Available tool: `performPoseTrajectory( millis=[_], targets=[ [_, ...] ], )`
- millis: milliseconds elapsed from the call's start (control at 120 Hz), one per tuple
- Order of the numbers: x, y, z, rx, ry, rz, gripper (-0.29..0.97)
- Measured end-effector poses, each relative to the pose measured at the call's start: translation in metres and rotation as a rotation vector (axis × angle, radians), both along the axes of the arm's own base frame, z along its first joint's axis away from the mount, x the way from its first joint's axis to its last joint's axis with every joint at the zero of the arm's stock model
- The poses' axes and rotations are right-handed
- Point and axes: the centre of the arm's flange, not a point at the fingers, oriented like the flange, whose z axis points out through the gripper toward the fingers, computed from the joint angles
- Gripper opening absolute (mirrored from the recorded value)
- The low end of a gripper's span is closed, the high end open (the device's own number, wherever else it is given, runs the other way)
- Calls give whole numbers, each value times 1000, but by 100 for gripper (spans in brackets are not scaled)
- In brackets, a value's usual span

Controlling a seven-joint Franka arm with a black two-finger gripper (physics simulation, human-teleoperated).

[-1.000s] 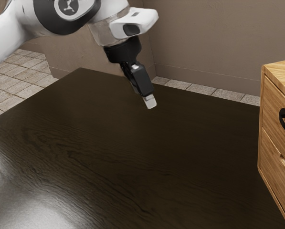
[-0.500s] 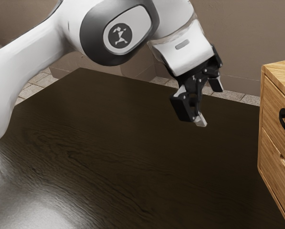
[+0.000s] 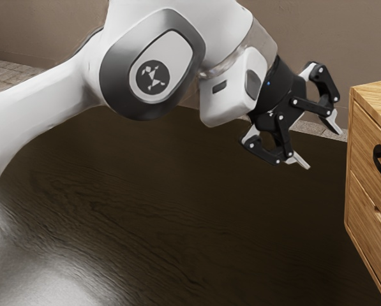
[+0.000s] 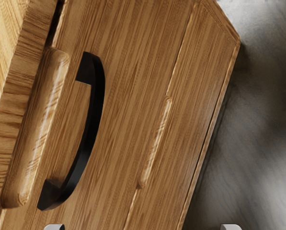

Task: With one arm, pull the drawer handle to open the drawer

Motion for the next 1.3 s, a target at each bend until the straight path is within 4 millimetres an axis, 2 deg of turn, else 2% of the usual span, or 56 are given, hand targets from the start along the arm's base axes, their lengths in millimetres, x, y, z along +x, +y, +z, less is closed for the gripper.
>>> performPoseTrajectory(
  millis=[167, 333, 483, 600, 817, 992, 1158, 1300],
  targets=[
    [8, -20, -18, 0, -13, -108, 39],
    [26, -25, -32, 11, -44, -166, 40],
    [33, -45, -45, 11, -63, -234, 39],
    [43, -47, -55, 15, -72, -256, 39],
    [50, -41, -63, 22, -82, -278, 39],
    [49, -43, -73, 36, -72, -304, 41],
    [44, -40, -72, 47, -71, -321, 38],
    [30, -32, -64, 62, -77, -326, 34]
  ],
)
